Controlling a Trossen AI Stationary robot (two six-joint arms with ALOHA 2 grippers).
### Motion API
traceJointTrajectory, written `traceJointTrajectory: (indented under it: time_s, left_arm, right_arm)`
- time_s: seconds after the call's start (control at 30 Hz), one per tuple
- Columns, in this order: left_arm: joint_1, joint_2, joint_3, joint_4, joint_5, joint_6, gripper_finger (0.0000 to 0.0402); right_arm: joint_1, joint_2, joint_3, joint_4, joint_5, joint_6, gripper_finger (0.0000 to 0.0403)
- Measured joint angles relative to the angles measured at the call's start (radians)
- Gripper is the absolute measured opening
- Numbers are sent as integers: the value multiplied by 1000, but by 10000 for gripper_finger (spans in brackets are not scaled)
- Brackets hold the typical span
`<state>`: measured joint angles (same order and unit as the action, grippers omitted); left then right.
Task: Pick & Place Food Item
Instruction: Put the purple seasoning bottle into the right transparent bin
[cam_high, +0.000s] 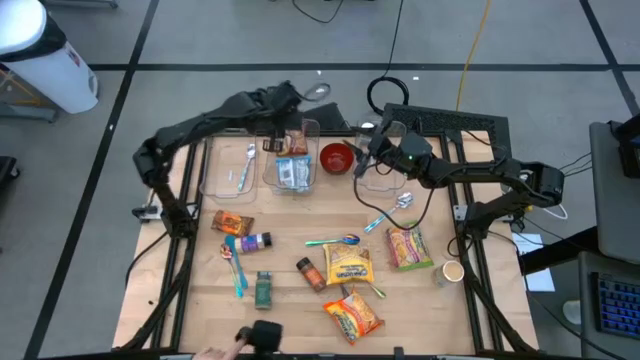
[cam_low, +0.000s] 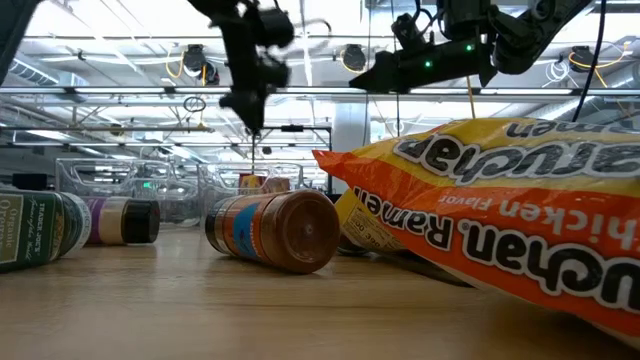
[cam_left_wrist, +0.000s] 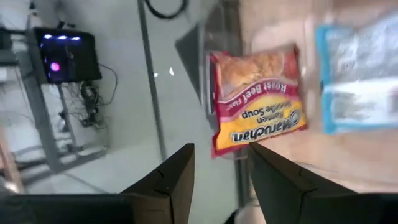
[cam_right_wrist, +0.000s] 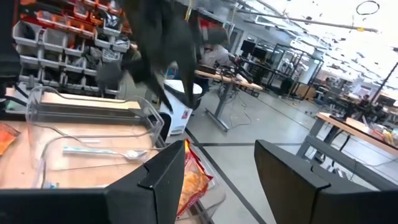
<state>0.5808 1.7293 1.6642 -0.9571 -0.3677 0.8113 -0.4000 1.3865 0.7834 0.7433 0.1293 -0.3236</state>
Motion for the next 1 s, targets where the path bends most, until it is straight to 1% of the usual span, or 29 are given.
traceJointTrajectory:
  time_s: [0.07, 0.1, 0.17, 0.23, 0.27, 0.3, 0.33, 0.43, 0.53, 0.67, 0.73, 0.87, 1.0]
  left_arm:
    - [22, -61, 0, -18, 88, -97, 157]
    - [38, -91, 0, -26, 160, -156, 157]
    - [81, -154, -14, -29, 369, -267, 157]
    - [125, -219, -56, -24, 596, -339, 157]
    - [142, -254, -88, -14, 680, -354, 157]
    - [153, -287, -126, 4, 739, -364, 156]
    - [158, -322, -170, 30, 767, -379, 156]
    - [156, -443, -334, 144, 775, -427, 156]
    - [128, -569, -508, 287, 734, -504, 157]
    - [53, -732, -739, 490, 691, -618, 156]
    - [3, -809, -843, 583, 653, -669, 156]
    - [-111, -948, -1010, 667, 555, -722, 156]
    - [-230, -1061, -1122, 668, 503, -772, 156]
  right_arm:
    - [-1, 0, 0, -1, 0, 10, 185]
    - [-1, 0, 0, -4, 0, 16, 185]
    - [-1, 0, 0, -10, 0, 21, 185]
    - [0, 0, 0, -20, 0, 22, 185]
    - [0, 0, 0, -23, 0, 24, 185]
    - [0, 0, 0, -25, 0, 24, 185]
    - [0, 0, 0, -30, 0, 25, 185]
    - [2, 0, 0, -45, -1, 39, 185]
    - [2, 0, 0, -46, -1, 66, 185]
    - [2, 0, 0, -46, -2, 103, 185]
    - [2, 0, 0, -46, -3, 117, 185]
    - [2, 0, 0, -46, -3, 142, 185]
    - [2, 0, 0, -46, -4, 155, 185]
